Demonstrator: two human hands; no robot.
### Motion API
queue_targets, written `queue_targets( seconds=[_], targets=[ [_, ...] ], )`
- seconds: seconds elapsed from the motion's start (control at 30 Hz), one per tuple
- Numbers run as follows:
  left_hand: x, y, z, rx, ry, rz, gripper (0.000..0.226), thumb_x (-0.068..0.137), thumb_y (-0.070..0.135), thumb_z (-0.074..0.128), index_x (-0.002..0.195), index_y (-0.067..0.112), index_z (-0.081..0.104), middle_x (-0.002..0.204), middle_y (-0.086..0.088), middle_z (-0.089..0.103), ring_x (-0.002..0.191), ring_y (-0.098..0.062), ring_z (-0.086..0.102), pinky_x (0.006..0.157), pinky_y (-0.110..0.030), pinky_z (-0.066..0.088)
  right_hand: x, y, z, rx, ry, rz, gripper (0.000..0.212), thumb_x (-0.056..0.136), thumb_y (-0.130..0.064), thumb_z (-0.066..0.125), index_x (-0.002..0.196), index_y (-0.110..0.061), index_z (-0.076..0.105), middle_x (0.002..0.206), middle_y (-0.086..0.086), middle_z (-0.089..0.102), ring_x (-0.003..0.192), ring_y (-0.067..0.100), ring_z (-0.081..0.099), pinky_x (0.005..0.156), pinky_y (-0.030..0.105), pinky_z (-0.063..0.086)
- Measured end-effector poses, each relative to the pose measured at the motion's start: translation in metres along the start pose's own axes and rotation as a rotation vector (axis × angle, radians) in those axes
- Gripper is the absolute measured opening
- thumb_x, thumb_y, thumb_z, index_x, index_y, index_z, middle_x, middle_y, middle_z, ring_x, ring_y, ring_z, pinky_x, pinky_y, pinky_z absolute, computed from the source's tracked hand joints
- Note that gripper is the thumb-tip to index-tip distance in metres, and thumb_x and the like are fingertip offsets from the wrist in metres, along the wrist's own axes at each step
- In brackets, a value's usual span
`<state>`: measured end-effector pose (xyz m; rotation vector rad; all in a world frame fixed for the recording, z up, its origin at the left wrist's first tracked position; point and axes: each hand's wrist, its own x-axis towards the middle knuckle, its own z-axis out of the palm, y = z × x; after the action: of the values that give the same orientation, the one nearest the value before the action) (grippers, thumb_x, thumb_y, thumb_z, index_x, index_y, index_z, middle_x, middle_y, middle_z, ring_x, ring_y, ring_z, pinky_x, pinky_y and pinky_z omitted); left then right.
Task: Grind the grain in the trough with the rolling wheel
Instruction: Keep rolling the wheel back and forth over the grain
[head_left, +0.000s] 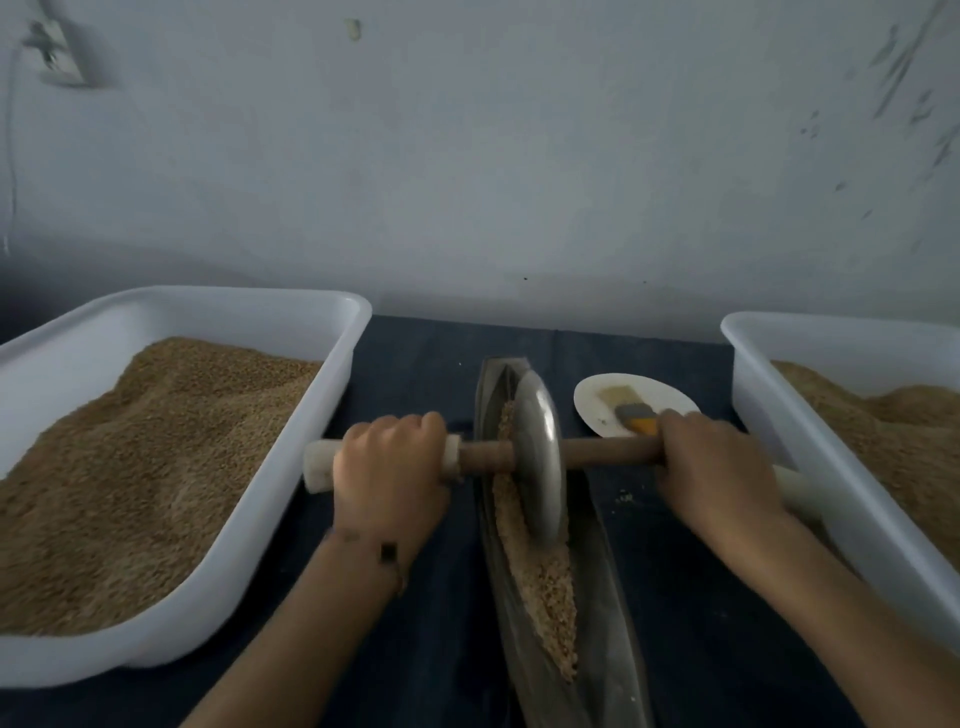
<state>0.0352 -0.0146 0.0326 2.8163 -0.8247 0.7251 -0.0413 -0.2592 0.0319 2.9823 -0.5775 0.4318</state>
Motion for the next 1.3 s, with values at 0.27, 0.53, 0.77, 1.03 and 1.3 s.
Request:
queue_targets(
  seconds=[0.27,0.53,0.77,1.03,1.3],
  targets=[
    [-0.056,-0.002,-0.017,-0.11,0.099,0.11,0.039,0.037,0.021,0.078,0.055,0.024,0.044,0.048,0.009,0.045,0.041,-0.013,0.043,0.046,-0.018,0.018,-0.071,0.016,-0.023,-0.018,0.058,-0.096,0.045,0.057,-0.008,0.08,0.067,-0.026,0.041,0.063,-0.008,0.042,0.052,0.011,0.04,0.044,0.023,0.025],
    [0.068,-0.03,0.012,-0.463,-0.954,-0.219,0.014,0.064,0.01,0.073,0.055,0.018,0.065,0.058,0.002,0.064,0.056,-0.014,0.06,0.057,-0.024,0.046,0.066,0.0,-0.025,0.069,-0.443,0.082,0.014,0.064,-0.017,0.061,0.077,-0.021,0.065,0.076,0.002,0.063,0.07,0.019,0.061,0.06,0.029,0.05],
    [0.07,-0.007,-0.007,-0.131,-0.683,-0.108,0.04,0.048,0.058,0.054,0.057,0.02,0.061,0.057,0.004,0.06,0.056,-0.013,0.058,0.052,-0.026,0.039,0.062,0.006,-0.002,-0.15,-0.605,-0.005,0.022,0.074,-0.016,0.062,0.085,-0.03,0.05,0.079,-0.004,0.053,0.073,0.014,0.057,0.072,0.031,0.054],
    [-0.012,0.003,-0.012,0.061,-0.152,0.047,0.027,0.081,0.045,0.053,0.075,0.029,0.032,0.066,0.011,0.032,0.065,-0.008,0.035,0.066,-0.026,0.027,-0.004,0.024,0.003,0.021,-0.14,-0.195,0.043,0.084,-0.019,0.058,0.102,-0.042,0.026,0.074,-0.015,0.042,0.069,0.005,0.047,0.049,0.02,0.029],
    [-0.005,0.005,-0.006,0.054,-0.261,-0.002,0.027,0.082,0.038,0.05,0.069,0.031,0.027,0.063,0.012,0.035,0.06,-0.006,0.036,0.053,-0.023,0.023,-0.005,0.024,0.003,0.184,0.001,-0.185,0.07,0.079,-0.018,0.07,0.118,-0.039,0.017,0.094,-0.006,0.051,0.079,0.012,0.047,0.067,0.025,0.037]
  ],
)
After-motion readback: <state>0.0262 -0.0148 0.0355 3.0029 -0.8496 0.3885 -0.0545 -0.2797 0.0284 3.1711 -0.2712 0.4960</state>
